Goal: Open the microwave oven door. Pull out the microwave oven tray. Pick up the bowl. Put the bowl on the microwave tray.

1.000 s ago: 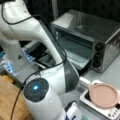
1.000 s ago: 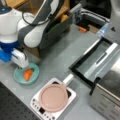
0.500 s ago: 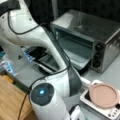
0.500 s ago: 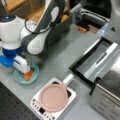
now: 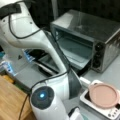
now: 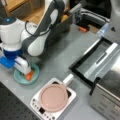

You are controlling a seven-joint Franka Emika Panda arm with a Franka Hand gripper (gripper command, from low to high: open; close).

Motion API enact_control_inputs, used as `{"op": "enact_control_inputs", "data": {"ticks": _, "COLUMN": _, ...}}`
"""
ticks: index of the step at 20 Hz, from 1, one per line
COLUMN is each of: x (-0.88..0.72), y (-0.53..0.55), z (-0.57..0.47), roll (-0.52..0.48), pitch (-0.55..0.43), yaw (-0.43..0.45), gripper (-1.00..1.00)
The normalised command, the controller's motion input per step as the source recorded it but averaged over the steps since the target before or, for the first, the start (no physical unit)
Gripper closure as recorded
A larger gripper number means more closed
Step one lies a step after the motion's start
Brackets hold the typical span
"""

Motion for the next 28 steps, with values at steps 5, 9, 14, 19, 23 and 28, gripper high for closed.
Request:
{"op": "enact_control_inputs", "data": {"ticks": 5, "x": -0.06, "y": -0.07, "z": -0.14, "roll": 0.233, "pitch": -0.125, "yaw": -0.060, "gripper": 1.00}}
{"op": "enact_control_inputs", "data": {"ticks": 9, "x": -0.07, "y": -0.03, "z": -0.13, "roll": 0.227, "pitch": -0.128, "yaw": -0.074, "gripper": 1.00}}
{"op": "enact_control_inputs", "data": {"ticks": 14, "x": -0.06, "y": 0.00, "z": -0.16, "roll": 0.228, "pitch": -0.141, "yaw": -0.097, "gripper": 1.00}}
{"op": "enact_control_inputs", "data": {"ticks": 19, "x": -0.06, "y": 0.04, "z": -0.18, "roll": 0.231, "pitch": -0.145, "yaw": -0.110, "gripper": 1.00}}
{"op": "enact_control_inputs", "data": {"ticks": 23, "x": -0.09, "y": 0.03, "z": -0.15, "roll": 0.221, "pitch": -0.139, "yaw": -0.126, "gripper": 1.00}}
{"op": "enact_control_inputs", "data": {"ticks": 28, "x": -0.11, "y": 0.00, "z": -0.13, "roll": 0.210, "pitch": -0.118, "yaw": -0.121, "gripper": 1.00}}
